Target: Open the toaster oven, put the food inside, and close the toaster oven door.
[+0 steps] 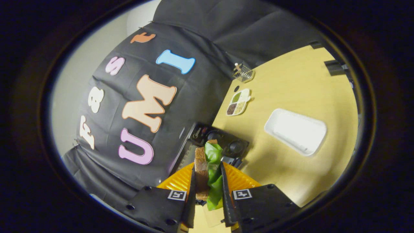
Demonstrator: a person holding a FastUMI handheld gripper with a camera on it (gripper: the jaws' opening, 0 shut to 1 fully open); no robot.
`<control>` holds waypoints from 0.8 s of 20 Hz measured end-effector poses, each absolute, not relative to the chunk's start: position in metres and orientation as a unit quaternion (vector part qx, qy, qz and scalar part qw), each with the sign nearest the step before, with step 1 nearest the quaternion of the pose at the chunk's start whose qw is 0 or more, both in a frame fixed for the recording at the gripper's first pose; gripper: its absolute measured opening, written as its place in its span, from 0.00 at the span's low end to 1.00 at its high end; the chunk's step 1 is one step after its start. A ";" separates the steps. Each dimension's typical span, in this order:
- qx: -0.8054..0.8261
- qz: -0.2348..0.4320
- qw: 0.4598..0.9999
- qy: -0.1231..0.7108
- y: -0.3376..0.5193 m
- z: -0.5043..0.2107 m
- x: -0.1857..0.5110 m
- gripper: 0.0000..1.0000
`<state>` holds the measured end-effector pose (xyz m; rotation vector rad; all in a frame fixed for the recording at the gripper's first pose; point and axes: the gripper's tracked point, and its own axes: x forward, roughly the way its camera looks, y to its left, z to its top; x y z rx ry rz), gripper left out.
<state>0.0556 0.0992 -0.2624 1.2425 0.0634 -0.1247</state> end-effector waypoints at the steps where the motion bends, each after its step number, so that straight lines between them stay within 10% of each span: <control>1: 0.583 -0.058 0.810 0.027 0.111 -0.260 0.064 0.38; 16: 0.553 -0.084 0.829 0.002 0.183 -0.263 0.167 0.38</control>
